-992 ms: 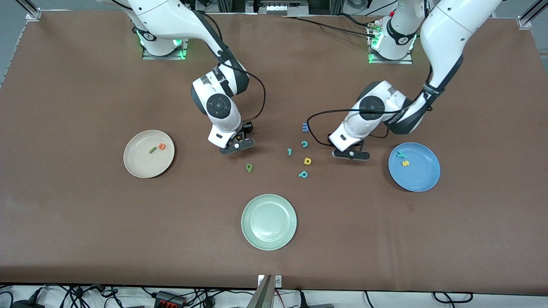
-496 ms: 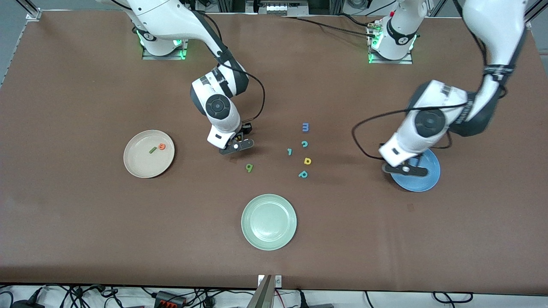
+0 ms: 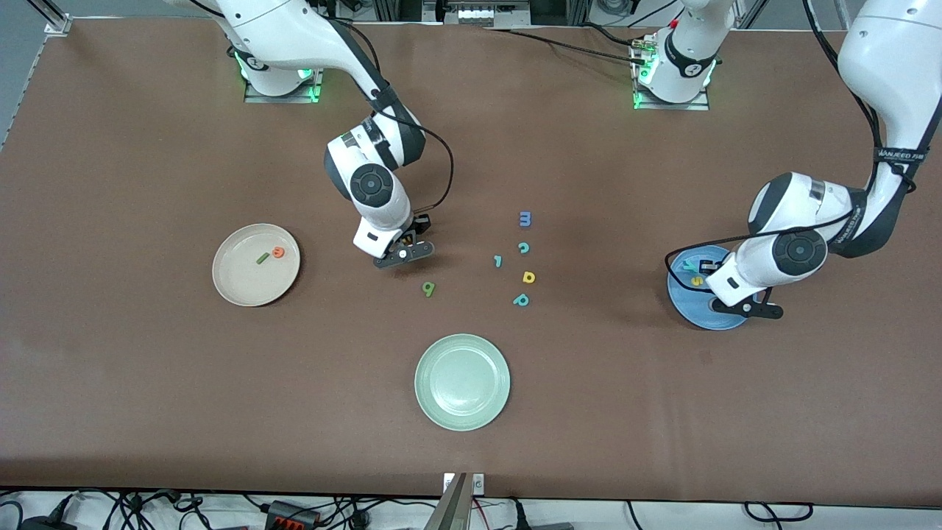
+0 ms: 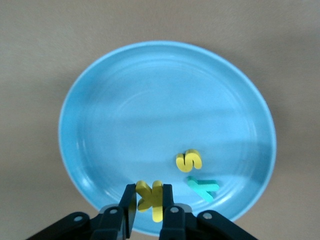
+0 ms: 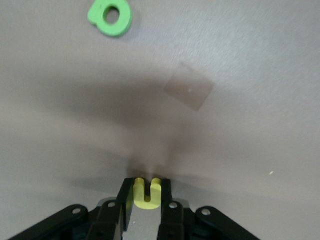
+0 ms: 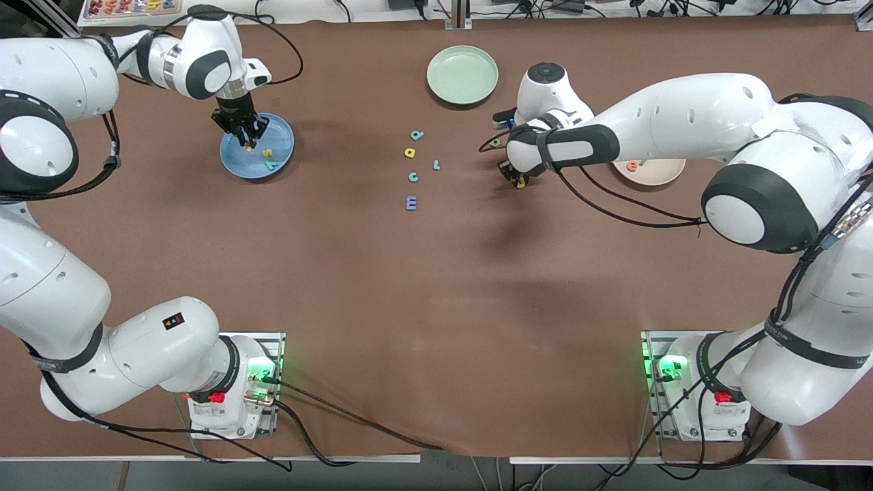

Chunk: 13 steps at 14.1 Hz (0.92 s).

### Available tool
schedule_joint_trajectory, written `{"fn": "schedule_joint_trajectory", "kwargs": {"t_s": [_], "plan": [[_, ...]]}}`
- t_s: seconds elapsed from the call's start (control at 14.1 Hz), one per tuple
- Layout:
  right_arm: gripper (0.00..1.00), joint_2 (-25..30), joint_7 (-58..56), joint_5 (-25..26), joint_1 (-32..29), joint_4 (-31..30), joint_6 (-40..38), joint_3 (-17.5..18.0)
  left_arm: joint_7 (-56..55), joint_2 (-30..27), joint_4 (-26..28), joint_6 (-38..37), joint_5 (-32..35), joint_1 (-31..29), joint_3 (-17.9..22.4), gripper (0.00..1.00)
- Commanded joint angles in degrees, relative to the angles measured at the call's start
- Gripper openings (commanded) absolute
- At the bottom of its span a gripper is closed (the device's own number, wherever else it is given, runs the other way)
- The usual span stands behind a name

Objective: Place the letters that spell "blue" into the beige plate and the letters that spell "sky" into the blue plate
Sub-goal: 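Drop the u on the beige plate while the left gripper drops k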

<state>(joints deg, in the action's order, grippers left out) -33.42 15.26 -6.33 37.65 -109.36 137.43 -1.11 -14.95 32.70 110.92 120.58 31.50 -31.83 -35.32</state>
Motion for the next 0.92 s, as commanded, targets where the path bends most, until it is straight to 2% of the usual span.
{"fn": "schedule_joint_trajectory", "kwargs": {"t_s": [0.0,0.14,0.28,0.5,0.64,0.85], "plan": [[0.21,1.94,-1.28,0.17,-1.09,0.63,-0.23,-1.26,1.06,0.17,-0.79,-0.09,1.11,-0.51,-0.89,1.0],[0.21,2.92,-1.29,0.17,-1.18,1.34,-1.19,-4.67,1.06,-0.45,-1.5,-0.44,1.11,-0.43,-1.41,1.0],[0.21,3.62,-2.51,0.35,-1.0,1.43,-2.69,-9.94,0.98,-1.93,-3.16,-1.66,1.02,-0.34,-2.47,1.0],[0.21,3.71,-9.79,0.52,-1.0,1.34,-4.87,-18.64,1.15,-2.82,-11.23,-13.92,0.32,-0.51,-7.29,1.0],[0.21,3.71,-11.91,0.52,-0.91,1.08,-9.86,-23.39,1.24,-2.82,-18.25,-22.98,0.23,-0.51,-9.58,1.0],[0.21,3.45,-15.34,0.52,-2.05,0.29,-16.13,-27.97,2.02,-2.82,-29.25,-37.23,-0.64,-0.51,-14.5,1.0]]}}
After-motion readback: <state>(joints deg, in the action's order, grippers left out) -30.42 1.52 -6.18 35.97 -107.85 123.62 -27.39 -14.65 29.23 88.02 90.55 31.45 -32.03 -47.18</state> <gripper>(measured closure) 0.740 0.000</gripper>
